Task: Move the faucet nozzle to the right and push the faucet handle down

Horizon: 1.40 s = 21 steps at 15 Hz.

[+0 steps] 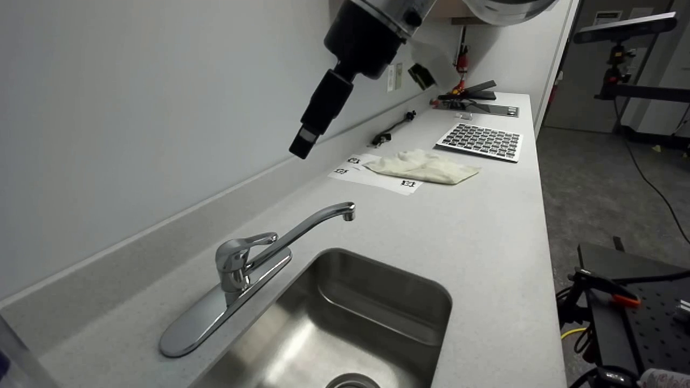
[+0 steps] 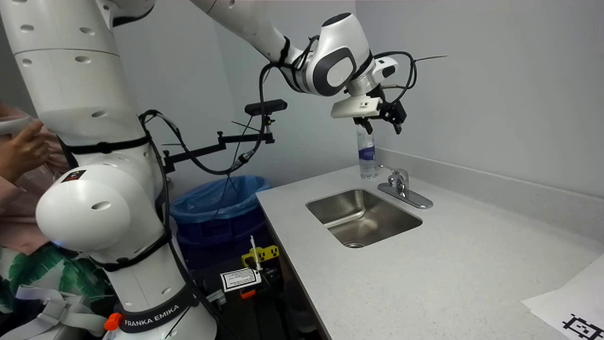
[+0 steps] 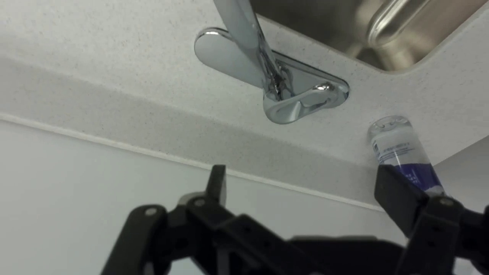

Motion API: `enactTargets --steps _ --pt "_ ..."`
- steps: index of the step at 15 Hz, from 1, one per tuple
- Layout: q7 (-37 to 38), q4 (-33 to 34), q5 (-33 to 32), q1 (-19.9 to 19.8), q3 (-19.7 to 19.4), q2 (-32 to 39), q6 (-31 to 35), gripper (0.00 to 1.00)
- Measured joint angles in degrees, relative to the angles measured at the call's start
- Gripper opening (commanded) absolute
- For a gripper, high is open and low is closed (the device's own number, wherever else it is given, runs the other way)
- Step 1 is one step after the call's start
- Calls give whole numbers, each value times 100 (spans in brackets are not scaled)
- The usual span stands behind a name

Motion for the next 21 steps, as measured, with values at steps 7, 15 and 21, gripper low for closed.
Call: enactTargets --steps 7,15,21 --pt "-210 -527 331 69 -432 -619 -818 100" --pt "-211 -777 331 278 -832 -833 -967 100" --pt "-211 -811 331 299 -853 -844 -967 100"
